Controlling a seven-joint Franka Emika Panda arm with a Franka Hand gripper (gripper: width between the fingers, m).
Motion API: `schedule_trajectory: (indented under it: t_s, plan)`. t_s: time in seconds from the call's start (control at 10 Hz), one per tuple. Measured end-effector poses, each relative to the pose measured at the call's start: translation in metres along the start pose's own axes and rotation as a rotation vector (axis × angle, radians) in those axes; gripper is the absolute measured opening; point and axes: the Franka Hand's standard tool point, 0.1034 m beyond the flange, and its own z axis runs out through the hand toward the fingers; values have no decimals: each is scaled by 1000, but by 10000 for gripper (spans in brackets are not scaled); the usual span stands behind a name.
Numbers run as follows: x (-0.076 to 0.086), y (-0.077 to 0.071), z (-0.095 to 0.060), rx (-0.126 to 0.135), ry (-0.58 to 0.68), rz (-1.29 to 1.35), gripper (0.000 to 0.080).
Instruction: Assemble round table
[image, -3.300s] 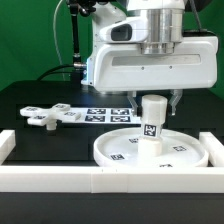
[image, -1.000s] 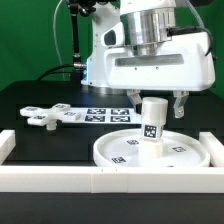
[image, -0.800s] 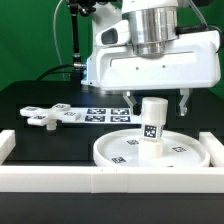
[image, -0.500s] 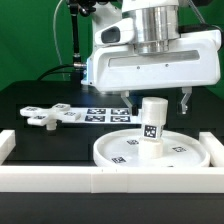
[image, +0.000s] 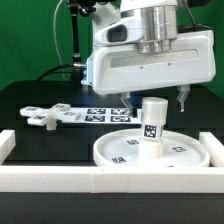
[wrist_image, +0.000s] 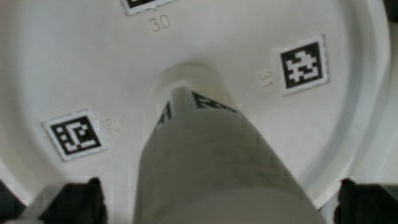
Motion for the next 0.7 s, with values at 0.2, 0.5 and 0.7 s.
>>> schedule_trajectory:
  t_s: [0.2, 0.5, 0.7]
  plan:
    - [2, -2, 0, -25, -14, -226, 649]
    - [2, 0, -1, -35, -19, -417, 649]
    - [2, 0, 0, -41, -20, -557, 649]
